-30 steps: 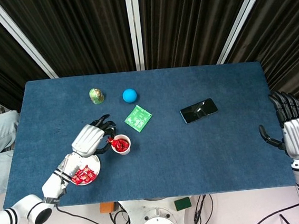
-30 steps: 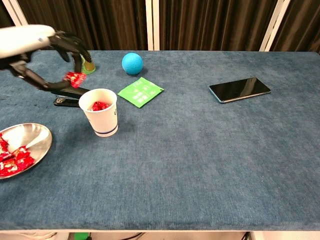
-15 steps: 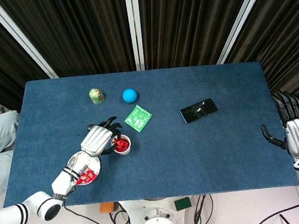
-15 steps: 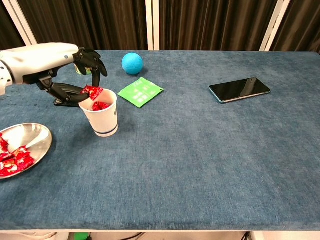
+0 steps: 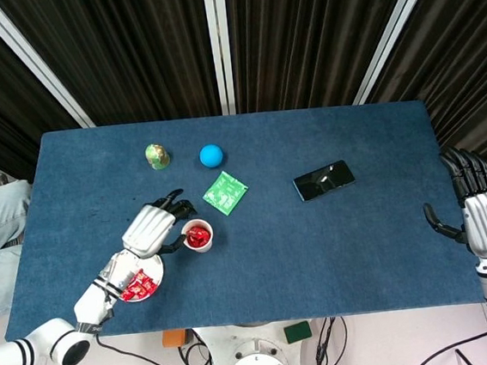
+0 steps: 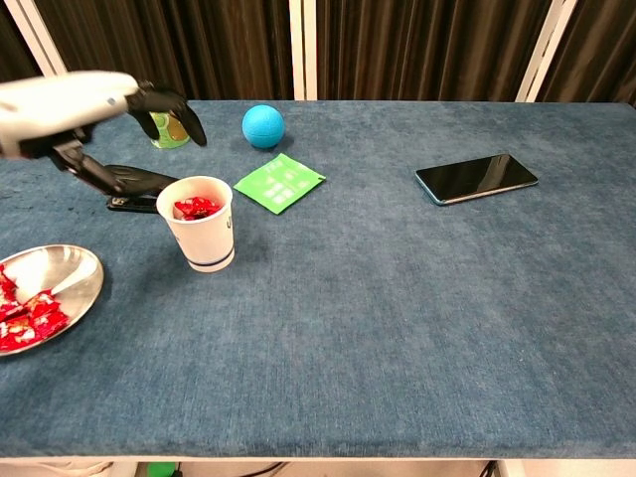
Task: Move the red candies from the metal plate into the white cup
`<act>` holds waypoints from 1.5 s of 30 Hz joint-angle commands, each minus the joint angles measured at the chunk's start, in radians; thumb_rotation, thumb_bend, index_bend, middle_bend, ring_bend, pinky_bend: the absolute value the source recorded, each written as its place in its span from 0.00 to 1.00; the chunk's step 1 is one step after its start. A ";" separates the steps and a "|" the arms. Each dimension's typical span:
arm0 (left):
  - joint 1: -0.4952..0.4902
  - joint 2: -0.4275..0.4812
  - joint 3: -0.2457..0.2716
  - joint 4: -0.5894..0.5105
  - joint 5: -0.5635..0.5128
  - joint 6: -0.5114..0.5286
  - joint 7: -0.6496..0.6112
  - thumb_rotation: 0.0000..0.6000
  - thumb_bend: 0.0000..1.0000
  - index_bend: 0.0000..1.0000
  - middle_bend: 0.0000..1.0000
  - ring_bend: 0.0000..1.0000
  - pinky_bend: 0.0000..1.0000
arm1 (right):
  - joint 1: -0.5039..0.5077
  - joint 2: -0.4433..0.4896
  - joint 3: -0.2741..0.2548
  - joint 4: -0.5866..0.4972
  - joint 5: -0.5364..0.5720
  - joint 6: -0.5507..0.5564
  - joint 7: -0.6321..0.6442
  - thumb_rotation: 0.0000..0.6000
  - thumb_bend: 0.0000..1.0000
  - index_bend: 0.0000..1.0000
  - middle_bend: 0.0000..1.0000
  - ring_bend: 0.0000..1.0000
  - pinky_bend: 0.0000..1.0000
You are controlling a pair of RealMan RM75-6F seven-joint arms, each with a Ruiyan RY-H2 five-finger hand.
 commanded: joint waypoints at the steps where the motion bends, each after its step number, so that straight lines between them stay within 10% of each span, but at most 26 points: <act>1: 0.048 0.082 0.020 -0.067 0.024 0.065 0.011 1.00 0.34 0.30 0.24 0.07 0.27 | 0.001 0.000 0.001 0.000 0.001 -0.001 0.000 1.00 0.38 0.00 0.00 0.00 0.00; 16: 0.268 0.157 0.175 0.008 0.067 0.221 -0.035 1.00 0.29 0.31 0.24 0.07 0.27 | 0.007 -0.009 0.000 0.016 0.001 -0.007 0.009 1.00 0.38 0.00 0.00 0.00 0.00; 45: 0.360 0.061 0.204 0.137 0.038 0.155 -0.118 1.00 0.28 0.39 0.23 0.07 0.27 | 0.003 -0.006 -0.008 0.001 -0.005 -0.006 -0.019 1.00 0.38 0.00 0.00 0.00 0.00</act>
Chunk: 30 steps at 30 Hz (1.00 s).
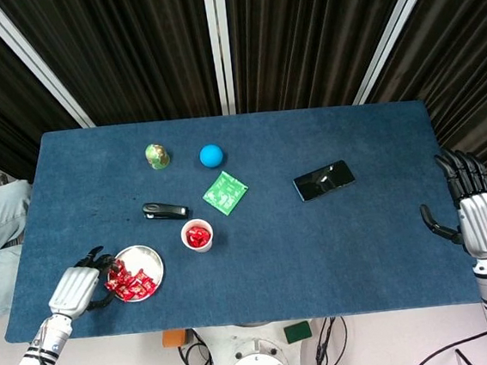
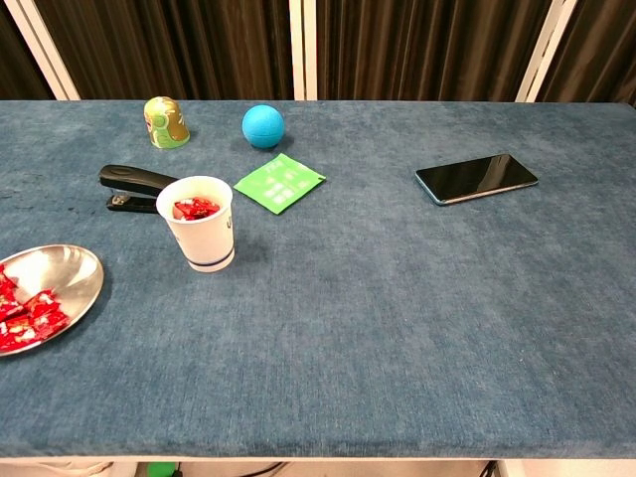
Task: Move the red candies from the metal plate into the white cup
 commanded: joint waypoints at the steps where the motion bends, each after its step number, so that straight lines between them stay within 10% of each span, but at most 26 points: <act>1: -0.001 -0.004 -0.004 0.005 -0.001 -0.008 0.000 1.00 0.28 0.39 0.23 0.07 0.27 | 0.000 0.000 0.000 0.000 0.000 -0.001 -0.001 1.00 0.38 0.00 0.00 0.00 0.00; 30: -0.006 -0.029 -0.027 0.029 -0.033 -0.073 0.095 1.00 0.29 0.48 0.23 0.07 0.27 | 0.001 -0.007 -0.001 0.009 0.003 -0.004 0.003 1.00 0.38 0.00 0.00 0.00 0.00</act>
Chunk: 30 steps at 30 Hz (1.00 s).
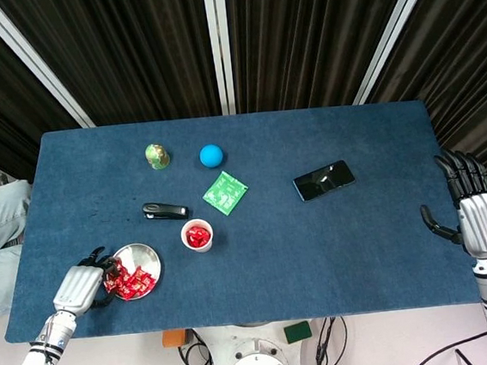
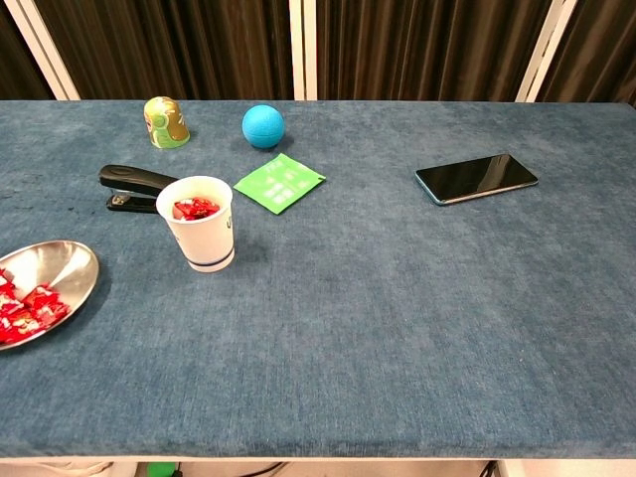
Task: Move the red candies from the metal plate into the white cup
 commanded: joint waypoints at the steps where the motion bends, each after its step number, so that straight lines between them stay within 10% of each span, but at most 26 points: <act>1: 0.000 -0.003 -0.002 0.003 0.000 0.000 0.007 1.00 0.29 0.49 0.23 0.07 0.27 | 0.000 -0.001 0.000 0.000 0.000 -0.001 -0.001 1.00 0.38 0.00 0.00 0.00 0.00; 30: -0.038 0.125 -0.102 -0.173 0.095 0.141 0.002 1.00 0.36 0.61 0.25 0.07 0.28 | 0.000 -0.001 -0.001 0.005 0.000 -0.002 0.010 1.00 0.38 0.00 0.00 0.00 0.00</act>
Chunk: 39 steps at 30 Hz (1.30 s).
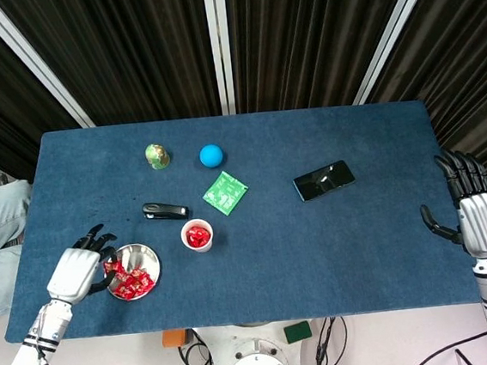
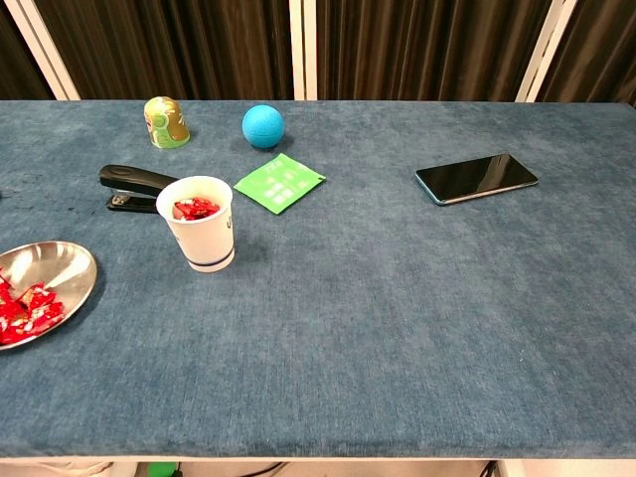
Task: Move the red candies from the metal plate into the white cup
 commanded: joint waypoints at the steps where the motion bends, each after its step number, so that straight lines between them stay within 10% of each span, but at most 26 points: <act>1: -0.034 0.047 -0.044 -0.063 0.018 0.017 -0.010 1.00 0.36 0.61 0.25 0.07 0.28 | -0.001 0.001 0.000 -0.001 -0.002 0.003 0.000 1.00 0.38 0.00 0.00 0.00 0.00; 17: -0.261 -0.057 -0.169 -0.090 -0.069 -0.210 0.006 1.00 0.36 0.61 0.25 0.07 0.28 | -0.003 0.006 0.003 0.002 0.004 0.004 0.007 1.00 0.38 0.00 0.00 0.00 0.00; 39: -0.363 -0.199 -0.155 0.014 -0.138 -0.307 0.034 1.00 0.36 0.56 0.25 0.07 0.28 | -0.002 0.002 0.003 0.022 0.016 -0.007 0.030 1.00 0.38 0.00 0.00 0.00 0.00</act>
